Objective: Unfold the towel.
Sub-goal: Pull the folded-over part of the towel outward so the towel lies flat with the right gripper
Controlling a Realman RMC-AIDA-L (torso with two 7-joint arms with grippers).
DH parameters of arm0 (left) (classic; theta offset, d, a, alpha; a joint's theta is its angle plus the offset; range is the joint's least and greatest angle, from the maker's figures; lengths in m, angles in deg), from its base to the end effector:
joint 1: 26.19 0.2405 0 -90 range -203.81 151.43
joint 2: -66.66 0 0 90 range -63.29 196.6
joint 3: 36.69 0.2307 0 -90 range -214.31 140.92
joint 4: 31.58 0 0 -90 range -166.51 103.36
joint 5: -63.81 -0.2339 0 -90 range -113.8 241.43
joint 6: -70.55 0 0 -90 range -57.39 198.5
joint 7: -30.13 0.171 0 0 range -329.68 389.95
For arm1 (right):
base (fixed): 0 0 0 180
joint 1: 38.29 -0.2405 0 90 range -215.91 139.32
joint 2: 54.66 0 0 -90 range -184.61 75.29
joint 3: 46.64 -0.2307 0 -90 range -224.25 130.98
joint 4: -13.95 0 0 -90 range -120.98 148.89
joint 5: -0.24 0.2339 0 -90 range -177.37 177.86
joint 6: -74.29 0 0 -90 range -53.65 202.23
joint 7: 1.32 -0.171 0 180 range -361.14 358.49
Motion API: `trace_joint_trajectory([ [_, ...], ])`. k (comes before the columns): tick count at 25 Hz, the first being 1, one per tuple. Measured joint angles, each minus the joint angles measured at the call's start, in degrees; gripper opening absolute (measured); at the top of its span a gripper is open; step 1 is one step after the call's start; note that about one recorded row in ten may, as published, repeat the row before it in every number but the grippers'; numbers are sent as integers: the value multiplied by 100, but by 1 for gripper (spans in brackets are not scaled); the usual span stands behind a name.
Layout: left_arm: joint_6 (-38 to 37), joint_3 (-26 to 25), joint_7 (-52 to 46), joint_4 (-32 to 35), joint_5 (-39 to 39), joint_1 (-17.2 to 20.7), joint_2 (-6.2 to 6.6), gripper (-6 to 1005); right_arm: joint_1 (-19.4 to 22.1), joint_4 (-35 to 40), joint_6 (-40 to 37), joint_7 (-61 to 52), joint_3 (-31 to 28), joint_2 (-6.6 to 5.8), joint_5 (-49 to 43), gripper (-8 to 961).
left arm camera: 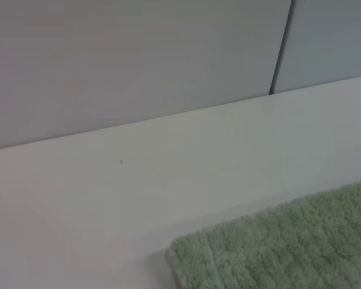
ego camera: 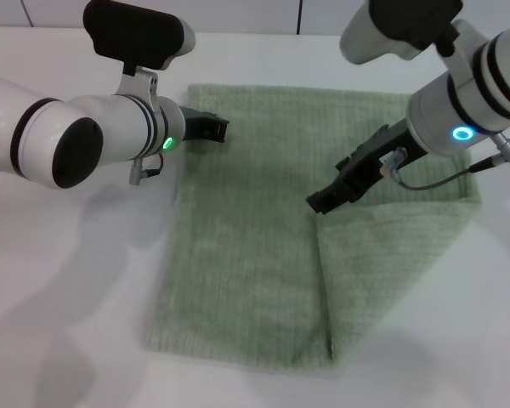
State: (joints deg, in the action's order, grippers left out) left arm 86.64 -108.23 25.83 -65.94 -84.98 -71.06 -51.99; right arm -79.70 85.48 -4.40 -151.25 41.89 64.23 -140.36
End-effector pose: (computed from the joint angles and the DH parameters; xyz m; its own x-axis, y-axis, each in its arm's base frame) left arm -0.2111 0.4552 -0.1123 0.6984 0.6265 0.3461 0.6530 -0.3597 -0.6665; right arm 0.1089 0.3830 -0.0596 0.8267 -0.5430 0.1474 -0.4682 -0.8092 -0.3549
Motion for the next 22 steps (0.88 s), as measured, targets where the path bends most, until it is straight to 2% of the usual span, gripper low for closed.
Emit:
trace_joint_trajectory([
  [22,-1,0,0,-31,0,12,9,4,-394,-878,155,233,218,11,-4,721],
])
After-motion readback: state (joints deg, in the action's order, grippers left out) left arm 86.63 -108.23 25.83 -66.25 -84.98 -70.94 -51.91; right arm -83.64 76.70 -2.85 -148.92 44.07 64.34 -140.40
